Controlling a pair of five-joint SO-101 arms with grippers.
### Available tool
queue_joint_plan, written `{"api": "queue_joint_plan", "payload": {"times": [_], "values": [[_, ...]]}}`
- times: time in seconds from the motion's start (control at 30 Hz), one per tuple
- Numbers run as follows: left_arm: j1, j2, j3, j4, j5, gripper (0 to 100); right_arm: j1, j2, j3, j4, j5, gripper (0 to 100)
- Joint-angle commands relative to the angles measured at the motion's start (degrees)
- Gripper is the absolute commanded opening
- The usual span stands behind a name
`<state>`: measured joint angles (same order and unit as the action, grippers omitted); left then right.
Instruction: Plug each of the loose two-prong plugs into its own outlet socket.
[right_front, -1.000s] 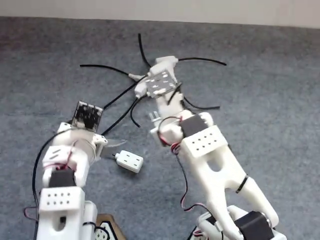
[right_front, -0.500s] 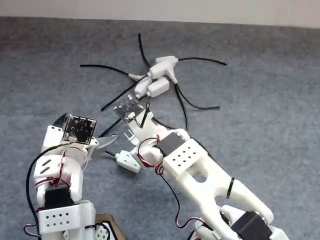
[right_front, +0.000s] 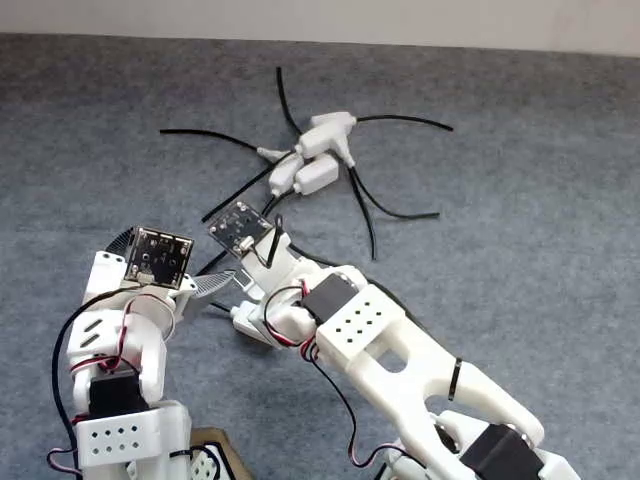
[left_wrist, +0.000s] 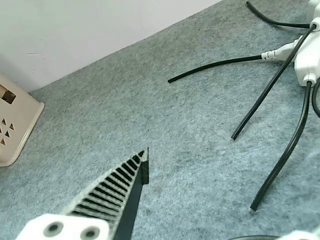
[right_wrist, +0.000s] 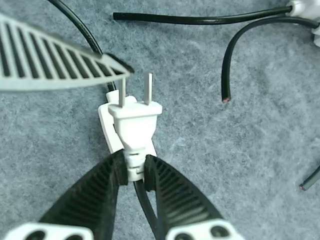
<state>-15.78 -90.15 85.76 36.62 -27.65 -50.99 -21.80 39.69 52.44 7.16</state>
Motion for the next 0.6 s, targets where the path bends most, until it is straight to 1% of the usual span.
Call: {"api": "queue_joint_plan", "payload": {"times": [0.0, 0.1, 0.23, 0.3, 0.47, 0.57], "values": [[0.3, -0.7, -3.6, -0.1, -0.3, 53, -0.9, -0.7, -0.1, -0.9, -1.9, 0.6], [0.9, -0.7, -5.0, 0.2, 2.7, 53, -0.8, -0.7, 0.8, -3.6, -5.1, 0.6], [2.6, -0.7, -4.7, 0.4, 2.9, 53, -3.1, -3.9, 9.6, -15.3, -6.6, 0.6], [2.7, -0.7, -4.9, 1.4, 3.0, 53, -3.6, -8.2, 13.8, -18.9, -6.7, 0.6], [2.7, -0.7, -4.4, 1.5, 3.0, 53, -3.5, -19.6, 18.9, -19.8, -6.6, 0.6], [2.7, -0.7, -4.4, 3.5, 3.0, 53, -3.3, -23.2, 19.6, -19.5, -6.4, 0.6]]}}
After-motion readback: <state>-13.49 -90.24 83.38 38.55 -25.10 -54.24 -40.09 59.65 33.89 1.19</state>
